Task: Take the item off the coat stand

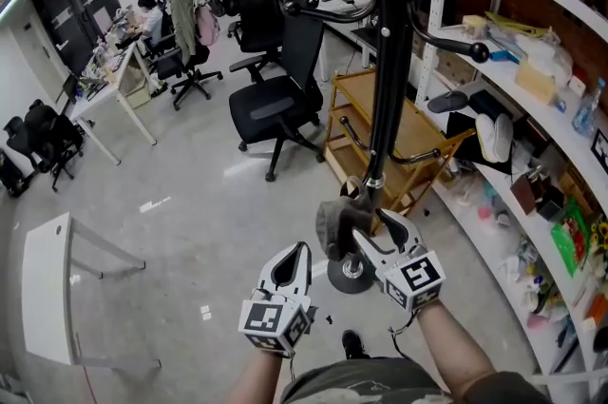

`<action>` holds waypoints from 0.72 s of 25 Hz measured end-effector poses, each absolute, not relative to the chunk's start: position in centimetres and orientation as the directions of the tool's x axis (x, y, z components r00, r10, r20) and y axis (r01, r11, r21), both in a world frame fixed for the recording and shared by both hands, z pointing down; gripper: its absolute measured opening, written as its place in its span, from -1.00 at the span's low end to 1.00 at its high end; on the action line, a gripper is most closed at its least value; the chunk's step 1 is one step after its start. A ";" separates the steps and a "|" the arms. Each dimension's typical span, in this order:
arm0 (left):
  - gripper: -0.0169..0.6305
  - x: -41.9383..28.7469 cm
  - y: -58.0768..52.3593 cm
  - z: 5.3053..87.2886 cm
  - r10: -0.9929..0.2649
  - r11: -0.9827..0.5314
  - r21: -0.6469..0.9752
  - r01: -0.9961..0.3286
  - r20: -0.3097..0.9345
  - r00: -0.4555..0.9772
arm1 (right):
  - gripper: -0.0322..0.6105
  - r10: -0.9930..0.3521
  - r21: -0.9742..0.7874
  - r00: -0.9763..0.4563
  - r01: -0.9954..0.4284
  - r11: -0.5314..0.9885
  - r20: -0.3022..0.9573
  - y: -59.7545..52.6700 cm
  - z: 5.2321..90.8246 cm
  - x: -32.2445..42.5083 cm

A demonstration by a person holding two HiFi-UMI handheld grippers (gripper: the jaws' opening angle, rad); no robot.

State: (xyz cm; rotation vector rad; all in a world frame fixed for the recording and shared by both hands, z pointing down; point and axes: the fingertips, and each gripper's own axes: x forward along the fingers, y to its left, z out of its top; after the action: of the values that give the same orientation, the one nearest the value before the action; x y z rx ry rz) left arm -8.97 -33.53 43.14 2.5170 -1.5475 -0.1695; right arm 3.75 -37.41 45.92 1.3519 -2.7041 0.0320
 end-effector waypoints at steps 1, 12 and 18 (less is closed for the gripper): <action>-0.92 -8.9 -33.8 43.2 -0.892 -0.440 0.214 -0.872 0.002 0.451 | -0.17 -0.791 0.039 -0.600 -0.793 0.608 0.123 -37.7 46.0 3.6; -0.92 -8.8 -36.2 43.5 -0.903 -0.419 0.192 -0.887 0.012 0.429 | -0.13 -0.760 0.007 -0.626 -0.771 0.636 0.173 -40.2 47.8 3.3; -0.92 -8.9 -36.9 43.6 -0.909 -0.404 0.208 -0.891 0.023 0.417 | -0.14 -0.739 0.016 -0.654 -0.747 0.665 0.162 -40.7 47.6 2.9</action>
State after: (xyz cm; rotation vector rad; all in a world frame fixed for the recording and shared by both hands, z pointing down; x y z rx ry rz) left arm -8.94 -36.87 43.60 2.4813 -1.5953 -0.1390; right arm 2.93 -40.74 47.63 1.2239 -2.7231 0.0781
